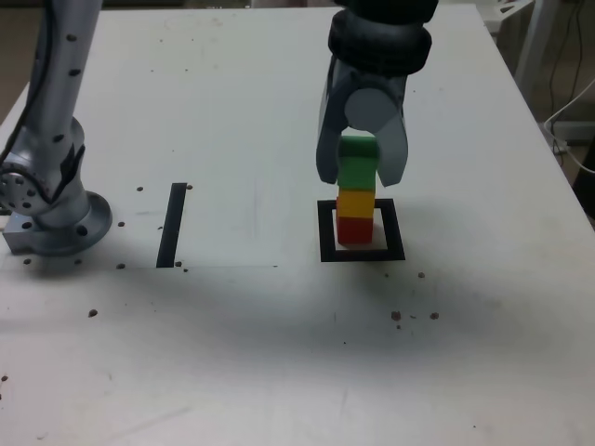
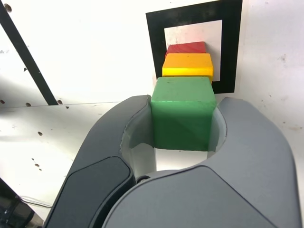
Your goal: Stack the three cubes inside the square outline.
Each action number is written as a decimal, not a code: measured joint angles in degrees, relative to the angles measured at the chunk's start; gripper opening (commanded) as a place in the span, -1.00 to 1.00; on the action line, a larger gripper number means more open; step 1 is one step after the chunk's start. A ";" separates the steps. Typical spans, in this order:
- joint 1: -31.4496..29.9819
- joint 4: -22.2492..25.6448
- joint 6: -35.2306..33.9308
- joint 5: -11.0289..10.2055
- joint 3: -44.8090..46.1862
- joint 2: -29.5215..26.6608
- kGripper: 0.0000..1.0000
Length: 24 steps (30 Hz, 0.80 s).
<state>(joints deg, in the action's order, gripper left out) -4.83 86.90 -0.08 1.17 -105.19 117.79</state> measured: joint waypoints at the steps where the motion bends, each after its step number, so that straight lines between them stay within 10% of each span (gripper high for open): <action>1: 0.00 -0.22 0.00 0.00 0.09 0.04 -0.46; 6: 0.00 -1.33 0.00 -0.06 0.84 0.09 -0.24; 13: 0.00 -2.37 0.11 -0.26 1.78 0.08 0.89; 24: 0.00 -2.76 0.18 -1.10 2.99 -0.89 0.99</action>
<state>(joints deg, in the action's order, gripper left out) -4.83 84.14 0.11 0.07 -102.20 116.91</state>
